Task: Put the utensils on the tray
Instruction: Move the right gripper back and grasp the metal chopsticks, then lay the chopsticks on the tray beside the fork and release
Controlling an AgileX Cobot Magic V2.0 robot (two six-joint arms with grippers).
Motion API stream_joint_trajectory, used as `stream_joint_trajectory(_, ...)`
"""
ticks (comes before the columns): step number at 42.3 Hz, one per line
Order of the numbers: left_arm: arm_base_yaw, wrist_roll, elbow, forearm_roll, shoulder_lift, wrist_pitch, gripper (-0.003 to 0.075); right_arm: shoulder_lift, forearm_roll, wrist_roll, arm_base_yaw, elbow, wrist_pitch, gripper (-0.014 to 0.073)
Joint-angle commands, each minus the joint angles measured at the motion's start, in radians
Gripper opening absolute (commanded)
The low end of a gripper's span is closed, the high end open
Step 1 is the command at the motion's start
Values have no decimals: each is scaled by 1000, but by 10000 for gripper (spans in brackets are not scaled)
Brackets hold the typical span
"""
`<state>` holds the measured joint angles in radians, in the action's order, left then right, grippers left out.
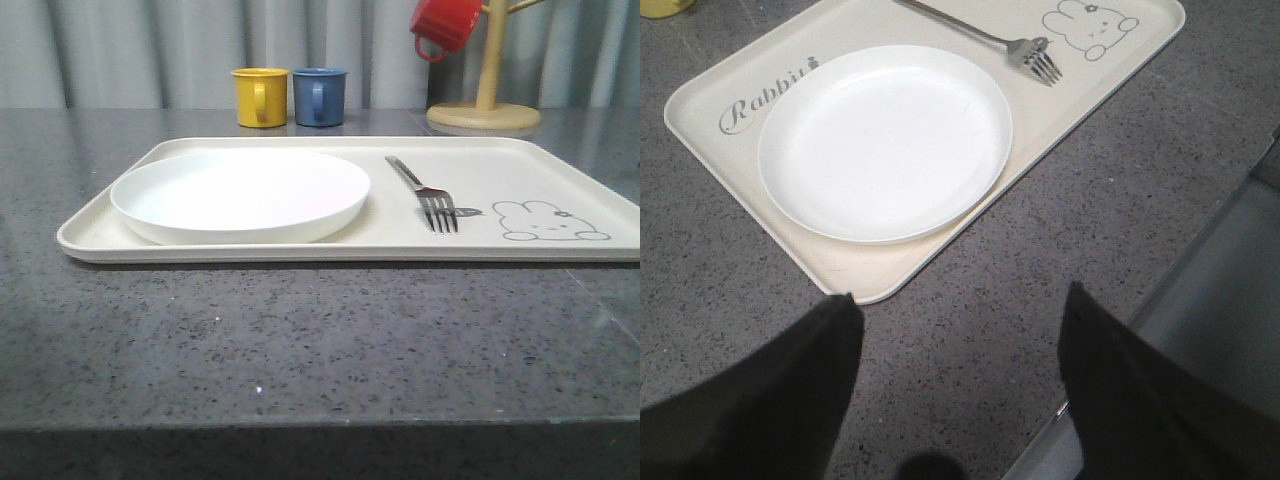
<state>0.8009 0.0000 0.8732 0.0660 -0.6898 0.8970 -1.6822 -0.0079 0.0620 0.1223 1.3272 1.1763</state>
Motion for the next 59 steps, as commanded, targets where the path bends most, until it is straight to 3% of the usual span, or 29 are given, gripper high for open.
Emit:
stream_joint_trajectory(1, 9, -9, 28, 4, 1, -68, 428, 37, 8, 16, 6, 18, -21, 302)
stream_joint_trajectory(7, 9, -9, 28, 4, 1, -68, 428, 36, 8, 16, 6, 18, -34, 234)
stream_joint_trajectory(23, 9, -9, 28, 4, 1, -68, 428, 14, -3, 16, 6, 18, -35, 229)
stream_joint_trajectory(31, 9, -9, 28, 4, 1, -68, 428, 13, -3, 16, 6, 18, -34, 73)
stream_joint_trajectory(38, 9, -9, 28, 4, 1, -68, 428, 21, 8, 16, 4, 29, -30, 61)
stream_joint_trajectory(44, 9, -9, 28, 4, 1, -68, 428, 69, 38, 18, -42, 63, -17, 61)
stream_joint_trajectory(59, 9, -9, 28, 4, 1, -68, 428, 103, 237, 11, -272, 113, -16, 61)
